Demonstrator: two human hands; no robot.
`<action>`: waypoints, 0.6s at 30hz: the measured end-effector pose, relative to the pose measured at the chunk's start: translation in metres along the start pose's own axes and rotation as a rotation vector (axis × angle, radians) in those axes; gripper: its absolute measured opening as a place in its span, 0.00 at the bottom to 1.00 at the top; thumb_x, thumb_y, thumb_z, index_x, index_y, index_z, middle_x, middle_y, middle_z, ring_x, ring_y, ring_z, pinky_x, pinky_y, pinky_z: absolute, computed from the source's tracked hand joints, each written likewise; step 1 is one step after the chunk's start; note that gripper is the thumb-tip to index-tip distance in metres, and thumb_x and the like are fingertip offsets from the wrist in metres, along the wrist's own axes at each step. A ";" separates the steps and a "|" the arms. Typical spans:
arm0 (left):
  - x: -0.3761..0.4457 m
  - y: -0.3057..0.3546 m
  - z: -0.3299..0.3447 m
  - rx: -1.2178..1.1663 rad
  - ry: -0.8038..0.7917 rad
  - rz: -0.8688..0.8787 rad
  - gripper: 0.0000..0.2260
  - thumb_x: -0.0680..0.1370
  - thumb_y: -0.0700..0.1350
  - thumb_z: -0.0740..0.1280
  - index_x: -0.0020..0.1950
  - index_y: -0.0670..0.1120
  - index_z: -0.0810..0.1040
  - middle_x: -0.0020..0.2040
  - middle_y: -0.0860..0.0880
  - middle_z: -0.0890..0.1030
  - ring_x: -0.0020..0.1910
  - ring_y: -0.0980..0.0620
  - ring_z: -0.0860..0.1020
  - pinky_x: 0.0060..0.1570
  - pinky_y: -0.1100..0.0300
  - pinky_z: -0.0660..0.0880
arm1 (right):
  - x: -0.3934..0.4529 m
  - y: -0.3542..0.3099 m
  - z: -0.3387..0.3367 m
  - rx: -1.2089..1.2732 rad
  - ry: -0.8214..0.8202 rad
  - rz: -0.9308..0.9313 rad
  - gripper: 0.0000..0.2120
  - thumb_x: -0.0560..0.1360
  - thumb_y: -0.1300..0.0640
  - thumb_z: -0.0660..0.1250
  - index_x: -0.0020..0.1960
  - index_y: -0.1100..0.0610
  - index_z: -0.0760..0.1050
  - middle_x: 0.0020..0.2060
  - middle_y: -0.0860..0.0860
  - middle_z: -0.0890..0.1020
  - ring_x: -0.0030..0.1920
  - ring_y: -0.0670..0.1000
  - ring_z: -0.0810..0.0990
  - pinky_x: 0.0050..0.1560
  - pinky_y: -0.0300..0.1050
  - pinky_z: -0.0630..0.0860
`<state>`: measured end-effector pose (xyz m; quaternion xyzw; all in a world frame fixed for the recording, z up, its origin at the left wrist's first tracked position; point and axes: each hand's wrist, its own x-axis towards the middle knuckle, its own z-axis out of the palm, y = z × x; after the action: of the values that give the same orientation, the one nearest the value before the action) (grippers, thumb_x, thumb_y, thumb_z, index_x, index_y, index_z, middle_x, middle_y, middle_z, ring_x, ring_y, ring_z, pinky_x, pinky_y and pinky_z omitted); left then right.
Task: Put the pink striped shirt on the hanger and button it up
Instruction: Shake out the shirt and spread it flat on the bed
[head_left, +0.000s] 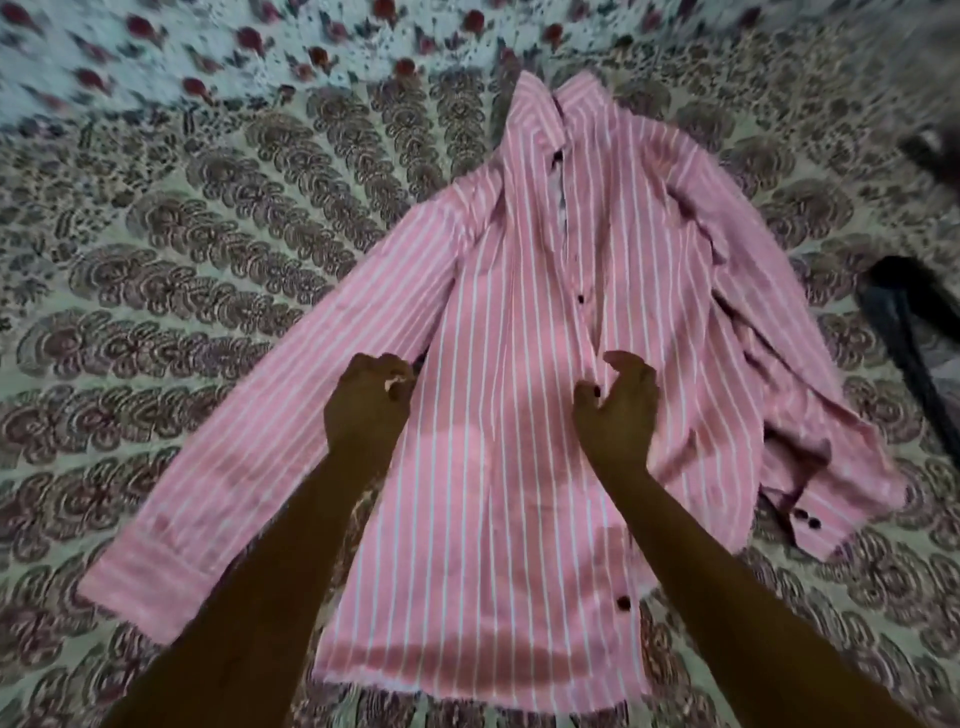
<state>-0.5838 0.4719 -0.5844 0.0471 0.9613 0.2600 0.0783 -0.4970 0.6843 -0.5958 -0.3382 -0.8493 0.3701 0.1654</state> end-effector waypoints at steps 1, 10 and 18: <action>0.015 0.007 0.001 -0.029 0.019 0.007 0.09 0.75 0.39 0.62 0.52 0.46 0.80 0.52 0.40 0.76 0.51 0.40 0.77 0.51 0.48 0.74 | 0.015 -0.003 0.008 0.057 -0.049 0.011 0.19 0.72 0.61 0.67 0.61 0.64 0.70 0.58 0.60 0.75 0.57 0.59 0.74 0.54 0.40 0.67; 0.206 0.042 0.027 -0.273 0.151 -0.080 0.15 0.75 0.49 0.60 0.57 0.44 0.77 0.52 0.38 0.81 0.50 0.38 0.80 0.51 0.49 0.77 | 0.183 -0.037 0.090 0.166 -0.079 0.140 0.16 0.77 0.58 0.61 0.63 0.62 0.69 0.57 0.60 0.78 0.58 0.58 0.76 0.58 0.43 0.69; 0.273 0.035 0.038 -0.360 -0.118 -0.164 0.14 0.75 0.45 0.69 0.31 0.44 0.72 0.16 0.51 0.72 0.14 0.62 0.68 0.17 0.71 0.63 | 0.256 -0.042 0.109 0.502 -0.286 0.458 0.10 0.73 0.58 0.68 0.34 0.57 0.72 0.21 0.47 0.73 0.23 0.45 0.70 0.29 0.38 0.65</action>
<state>-0.8440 0.5570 -0.6335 -0.0307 0.8936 0.4172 0.1624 -0.7574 0.7848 -0.6300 -0.4135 -0.6489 0.6377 0.0357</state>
